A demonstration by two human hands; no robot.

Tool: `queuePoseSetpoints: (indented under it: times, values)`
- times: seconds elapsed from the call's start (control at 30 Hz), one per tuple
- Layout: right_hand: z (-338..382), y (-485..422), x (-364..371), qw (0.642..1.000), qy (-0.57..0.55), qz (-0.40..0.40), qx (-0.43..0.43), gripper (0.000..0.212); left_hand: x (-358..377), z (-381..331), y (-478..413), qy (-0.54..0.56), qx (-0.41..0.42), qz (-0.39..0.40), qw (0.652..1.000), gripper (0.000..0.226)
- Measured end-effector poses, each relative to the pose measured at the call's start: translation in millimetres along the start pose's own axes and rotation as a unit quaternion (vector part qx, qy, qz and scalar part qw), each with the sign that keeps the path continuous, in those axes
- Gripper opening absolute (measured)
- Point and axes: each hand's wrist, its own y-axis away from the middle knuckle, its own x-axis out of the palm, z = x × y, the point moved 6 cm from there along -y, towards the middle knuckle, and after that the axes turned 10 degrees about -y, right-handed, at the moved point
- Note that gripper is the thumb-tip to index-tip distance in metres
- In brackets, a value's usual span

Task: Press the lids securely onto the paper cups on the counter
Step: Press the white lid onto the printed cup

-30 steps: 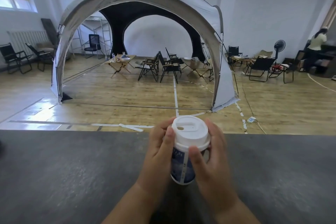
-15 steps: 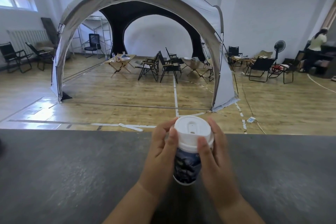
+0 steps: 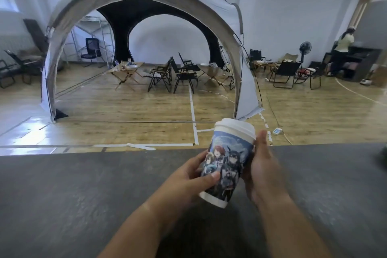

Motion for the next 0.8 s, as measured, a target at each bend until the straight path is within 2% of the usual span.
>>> queuePoseSetpoints:
  times: [0.1,0.17,0.23,0.33,0.43,0.47,0.53,0.57,0.63,0.7,0.8]
  values:
    - [-2,2,5,0.999,0.024,0.027,-0.007,0.081,8,4,1,0.017,0.005,-0.029,0.999,0.065]
    - [5,5,9,0.995,0.072,0.035,-0.051,0.064,12,4,2,-0.002,0.011,-0.041,0.999,0.065]
    - [8,3,7,0.996,0.056,0.018,-0.059,0.056,14,6,2,-0.005,-0.007,-0.041,0.999,0.063]
    - [-4,0,5,0.995,-0.072,0.041,0.058,0.064,21,8,3,0.051,-0.051,0.020,0.997,0.054]
    - [-16,2,5,0.980,-0.096,0.052,0.167,0.071,24,9,4,0.100,-0.052,0.045,0.993,0.058]
    - [-18,0,4,0.980,-0.100,0.056,0.165,0.073,23,9,3,0.106,-0.047,0.033,0.993,0.056]
    - [-14,-9,1,0.987,-0.108,0.066,0.101,0.084,19,9,2,0.095,-0.037,-0.009,0.995,0.059]
    - [-8,-10,1,0.992,-0.086,0.071,0.056,0.088,17,9,1,0.077,-0.031,-0.032,0.996,0.067]
    - [2,-10,0,0.998,-0.013,0.057,-0.012,0.082,14,8,1,0.039,-0.029,-0.060,0.997,0.077]
    - [0,-11,-2,0.999,-0.020,0.037,-0.009,0.067,18,6,3,0.062,-0.040,-0.033,0.997,0.063]
    - [-11,-10,4,0.988,-0.124,0.062,0.069,0.057,28,1,7,0.157,-0.060,0.045,0.985,0.047]
